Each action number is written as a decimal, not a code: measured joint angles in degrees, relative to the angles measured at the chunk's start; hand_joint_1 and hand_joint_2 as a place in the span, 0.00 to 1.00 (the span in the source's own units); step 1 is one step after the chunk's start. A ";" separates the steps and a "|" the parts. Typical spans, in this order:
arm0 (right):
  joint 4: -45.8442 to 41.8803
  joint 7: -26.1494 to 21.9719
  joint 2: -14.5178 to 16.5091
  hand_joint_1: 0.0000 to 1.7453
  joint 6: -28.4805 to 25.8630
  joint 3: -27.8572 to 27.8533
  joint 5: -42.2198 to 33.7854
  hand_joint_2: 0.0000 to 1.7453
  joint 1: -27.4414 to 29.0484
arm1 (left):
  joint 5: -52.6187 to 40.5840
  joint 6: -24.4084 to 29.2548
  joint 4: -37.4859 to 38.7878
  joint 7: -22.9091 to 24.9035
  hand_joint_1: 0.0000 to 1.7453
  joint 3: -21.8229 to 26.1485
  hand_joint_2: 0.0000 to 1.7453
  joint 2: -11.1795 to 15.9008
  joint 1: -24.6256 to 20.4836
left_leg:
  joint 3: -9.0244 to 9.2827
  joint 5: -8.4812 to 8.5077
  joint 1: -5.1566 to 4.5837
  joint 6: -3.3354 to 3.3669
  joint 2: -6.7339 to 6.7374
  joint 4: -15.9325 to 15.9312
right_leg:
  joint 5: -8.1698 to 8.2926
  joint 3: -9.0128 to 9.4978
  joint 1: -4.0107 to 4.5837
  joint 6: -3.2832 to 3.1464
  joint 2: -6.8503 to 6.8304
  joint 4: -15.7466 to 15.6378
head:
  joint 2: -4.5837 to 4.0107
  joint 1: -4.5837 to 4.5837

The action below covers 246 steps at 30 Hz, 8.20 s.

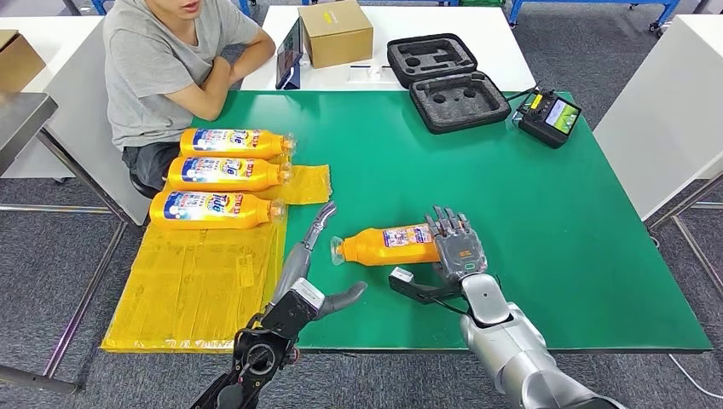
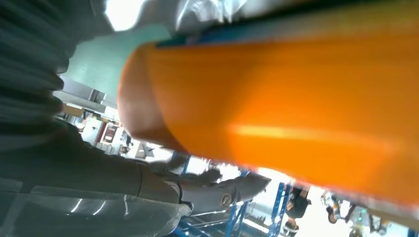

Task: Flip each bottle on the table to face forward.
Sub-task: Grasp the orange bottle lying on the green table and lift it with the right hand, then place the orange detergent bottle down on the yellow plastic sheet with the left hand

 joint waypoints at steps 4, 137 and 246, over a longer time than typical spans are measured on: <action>1.50 -1.69 0.00 1.00 0.75 -0.13 -1.81 1.00 -0.76 | 0.03 0.01 0.17 -0.10 0.00 0.01 1.00 -0.01 -0.05 | 0.00 0.00 0.00 0.00 0.00 0.01 | 0.00 -0.01 0.00 0.00 0.00 0.00 | 0.00 -0.01; -2.69 -37.71 8.79 0.94 0.80 14.61 -55.20 1.00 7.92 | 25.36 -14.17 10.27 0.74 1.00 0.40 1.00 -1.42 -1.75 | -0.26 0.00 0.01 0.00 0.23 0.01 | 0.01 -0.31 0.01 0.01 0.14 0.02 | 0.00 0.00; -7.27 -37.75 8.04 0.00 6.71 16.74 -64.31 1.00 13.33 | -26.92 -14.14 12.62 18.39 1.00 1.93 1.00 31.03 -15.95 | -0.30 0.12 0.17 -0.17 0.33 -0.01 | 0.10 -0.38 0.19 -0.17 0.20 0.04 | 0.00 0.03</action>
